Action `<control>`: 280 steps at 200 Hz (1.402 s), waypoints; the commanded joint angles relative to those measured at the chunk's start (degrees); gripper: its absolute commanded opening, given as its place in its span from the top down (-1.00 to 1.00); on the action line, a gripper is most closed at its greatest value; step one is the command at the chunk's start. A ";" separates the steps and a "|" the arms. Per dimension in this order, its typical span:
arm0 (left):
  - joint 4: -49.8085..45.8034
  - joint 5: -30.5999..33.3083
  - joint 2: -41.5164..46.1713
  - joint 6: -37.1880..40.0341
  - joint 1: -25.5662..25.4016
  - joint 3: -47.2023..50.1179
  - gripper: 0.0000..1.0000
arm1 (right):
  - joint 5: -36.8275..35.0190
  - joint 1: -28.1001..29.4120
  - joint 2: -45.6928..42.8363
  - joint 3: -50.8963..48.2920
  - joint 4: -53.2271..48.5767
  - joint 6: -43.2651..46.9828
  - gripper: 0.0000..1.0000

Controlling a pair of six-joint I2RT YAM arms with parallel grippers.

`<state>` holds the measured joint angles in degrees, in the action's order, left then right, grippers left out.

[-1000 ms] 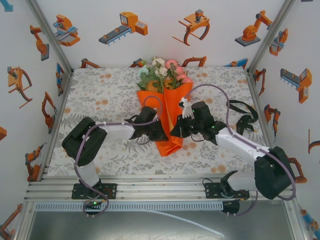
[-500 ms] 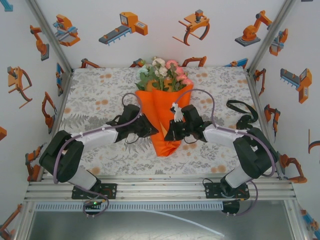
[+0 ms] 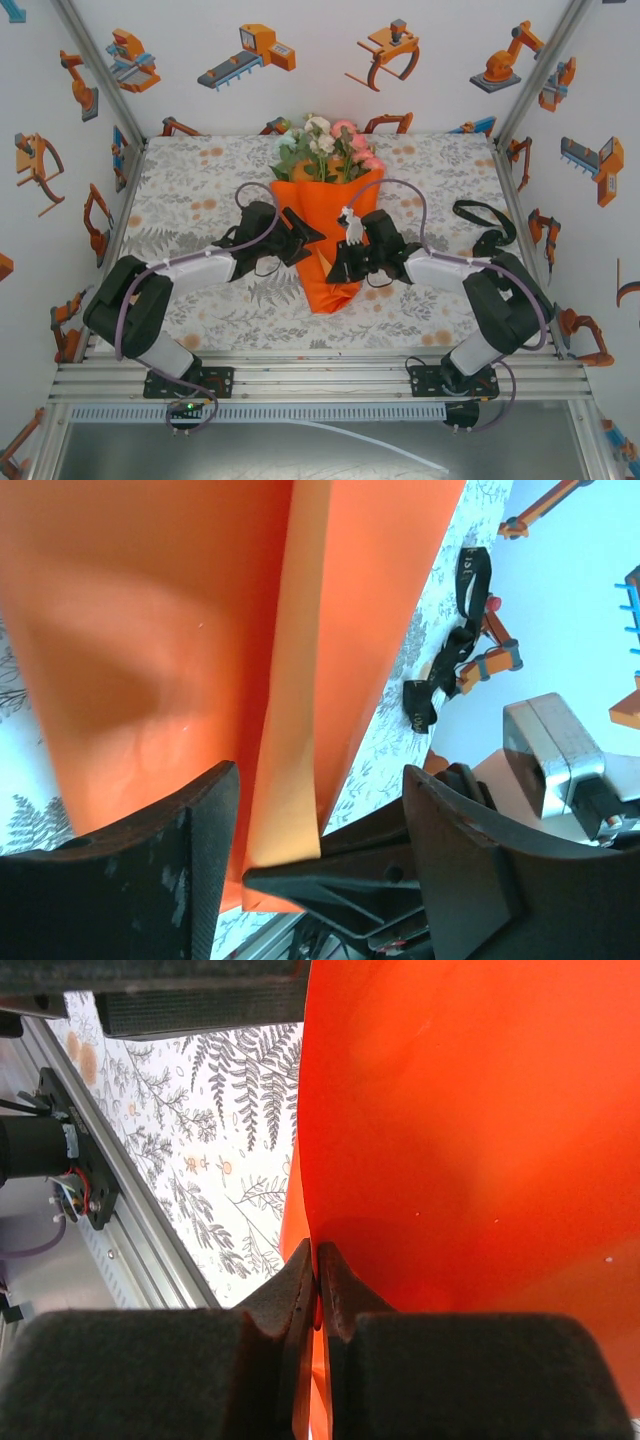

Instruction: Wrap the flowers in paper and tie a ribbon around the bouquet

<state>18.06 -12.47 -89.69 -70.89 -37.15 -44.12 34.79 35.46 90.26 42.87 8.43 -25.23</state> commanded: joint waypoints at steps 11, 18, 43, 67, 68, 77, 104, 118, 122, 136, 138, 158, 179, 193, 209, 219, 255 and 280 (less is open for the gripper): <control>3.12 0.77 -4.17 -2.96 -1.04 0.29 -0.22 | 2.79 0.89 0.54 0.02 2.66 1.33 0.73; 3.25 0.84 -5.22 -3.32 -1.17 0.11 -0.07 | 3.12 0.97 0.45 -0.13 3.20 1.20 0.72; 4.77 0.63 -7.16 -3.67 -1.17 -0.28 0.69 | 3.16 1.10 -0.52 -0.71 4.40 1.06 0.57; 2.00 2.37 -5.92 -1.98 -1.04 -0.56 1.00 | 1.35 0.69 -4.33 -1.45 3.14 1.56 0.19; 1.81 2.50 -5.84 -1.89 -1.07 -0.54 1.00 | 1.26 0.63 -4.54 -1.55 3.07 1.62 0.18; 0.12 3.63 -4.88 -1.33 -1.08 -0.38 1.00 | 0.29 -0.04 -6.69 -2.18 2.75 1.65 0.09; -2.98 7.03 -2.09 -0.07 -1.09 1.57 1.00 | -4.07 -4.26 -12.67 -4.89 2.69 0.48 -0.03; -4.10 8.88 -1.10 0.41 -1.15 2.54 1.00 | -8.18 -6.79 -14.29 -6.15 2.20 -0.75 -0.03; -4.47 9.47 -0.87 0.47 -1.25 2.75 1.00 | -9.54 -7.36 -14.56 -6.26 1.71 -0.98 -0.03; -5.03 11.07 -0.49 0.73 -1.45 3.25 1.00 | -12.42 -8.36 -14.18 -5.61 -0.64 -0.68 -0.01; -5.14 11.24 -0.42 0.75 -1.44 3.32 1.00 | -12.41 -8.39 -14.02 -5.37 -1.01 -0.45 0.00; -5.16 11.59 -1.13 0.86 -1.61 3.20 1.00 | -9.03 -8.39 -11.33 -3.57 -1.33 0.30 0.10; -5.06 11.90 -1.54 0.58 -1.64 3.58 1.00 | -9.84 -8.39 -8.41 -2.82 -0.82 0.07 0.13; -5.36 12.13 -1.53 0.50 -1.64 3.91 1.00 | -11.04 -8.37 -6.37 -2.28 -0.43 0.41 0.14; -5.65 12.22 -1.64 0.51 -1.61 4.21 1.00 | -12.48 -8.39 -3.69 -1.30 -0.59 0.88 0.16; -5.61 12.24 -1.87 0.51 -1.61 4.37 1.00 | -13.47 -8.39 -1.91 -0.51 -1.02 1.33 0.17; -6.10 12.47 -1.67 0.74 -1.20 4.58 1.00 | -20.76 -8.39 1.98 2.39 -6.68 5.24 0.13; -6.08 11.94 -1.65 1.44 -0.95 4.35 1.00 | -16.00 -8.23 -2.64 2.90 -10.54 4.65 -0.01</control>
<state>13.87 -1.28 -91.55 -71.13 -38.59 -40.34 18.35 27.03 91.81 44.03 2.68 -22.26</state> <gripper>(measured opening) 0.008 0.478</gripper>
